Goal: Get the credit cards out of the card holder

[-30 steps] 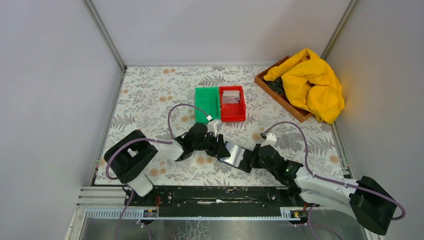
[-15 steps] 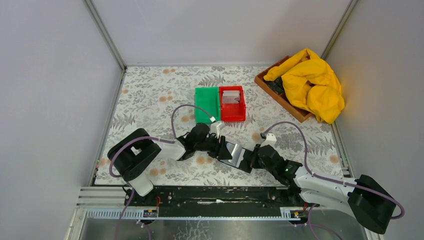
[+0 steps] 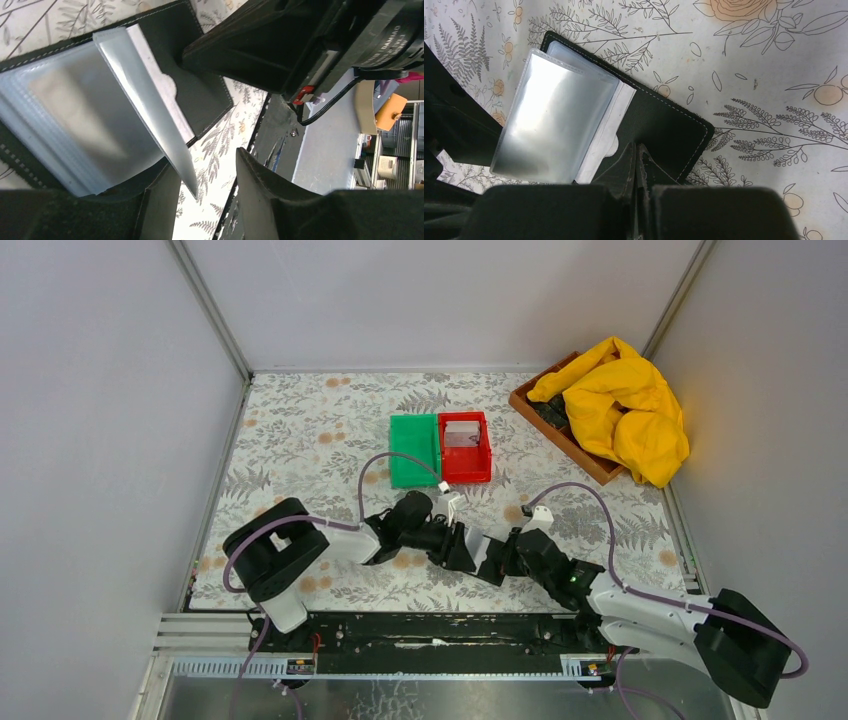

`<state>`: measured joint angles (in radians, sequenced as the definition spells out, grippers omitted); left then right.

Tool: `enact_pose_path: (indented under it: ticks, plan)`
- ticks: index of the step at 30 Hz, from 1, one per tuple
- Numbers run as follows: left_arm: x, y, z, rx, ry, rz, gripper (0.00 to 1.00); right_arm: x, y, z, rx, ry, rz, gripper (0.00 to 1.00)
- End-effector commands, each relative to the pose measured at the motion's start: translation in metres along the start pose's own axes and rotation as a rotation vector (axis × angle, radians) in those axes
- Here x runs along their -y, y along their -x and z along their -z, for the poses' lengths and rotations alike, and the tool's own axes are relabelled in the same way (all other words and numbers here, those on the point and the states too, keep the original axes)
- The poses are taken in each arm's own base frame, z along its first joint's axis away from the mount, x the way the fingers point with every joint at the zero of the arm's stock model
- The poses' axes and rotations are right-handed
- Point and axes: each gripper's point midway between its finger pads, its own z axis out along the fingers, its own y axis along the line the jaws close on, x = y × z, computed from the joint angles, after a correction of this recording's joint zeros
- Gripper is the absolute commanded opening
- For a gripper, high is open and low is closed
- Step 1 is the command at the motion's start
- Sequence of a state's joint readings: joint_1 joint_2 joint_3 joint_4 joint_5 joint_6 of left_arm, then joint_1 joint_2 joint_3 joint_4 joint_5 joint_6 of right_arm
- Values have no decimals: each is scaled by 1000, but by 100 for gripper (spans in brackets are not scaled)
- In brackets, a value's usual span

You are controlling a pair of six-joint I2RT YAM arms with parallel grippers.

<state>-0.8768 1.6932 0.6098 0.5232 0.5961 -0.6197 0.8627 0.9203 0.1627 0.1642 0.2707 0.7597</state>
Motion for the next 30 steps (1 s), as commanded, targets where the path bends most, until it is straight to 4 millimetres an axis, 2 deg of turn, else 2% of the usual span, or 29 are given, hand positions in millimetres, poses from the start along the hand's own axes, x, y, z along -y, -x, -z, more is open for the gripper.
enact_pose_path:
  ticks: [1, 6, 11, 13, 17, 23, 26, 30]
  plan:
    - [25, 21, -9, 45, -73, -69, 50, 0, 9, 2, 35, -2, -10, 0]
    - [23, 22, -18, 40, -22, -113, 53, 1, 18, 13, 76, 12, -32, 1]
    - [16, 20, -28, 21, -1, -121, 54, 0, 39, 35, 160, 24, -50, 5]
    - [17, 19, -33, 14, -9, -124, 56, 2, 50, 47, 207, 27, -59, 8]
    - [19, 24, -46, 8, -34, -126, 64, 8, 59, 60, 250, 19, -73, 18]
    - [11, 21, -53, -1, -27, -140, 75, 5, 49, 60, 201, 38, -69, 30]
    - [14, 25, -48, 27, -27, -147, 76, -1, 44, 56, 170, 58, -65, 31]
    - [11, 43, -30, 128, 48, -181, 73, -20, 30, 49, 86, 144, -39, 27]
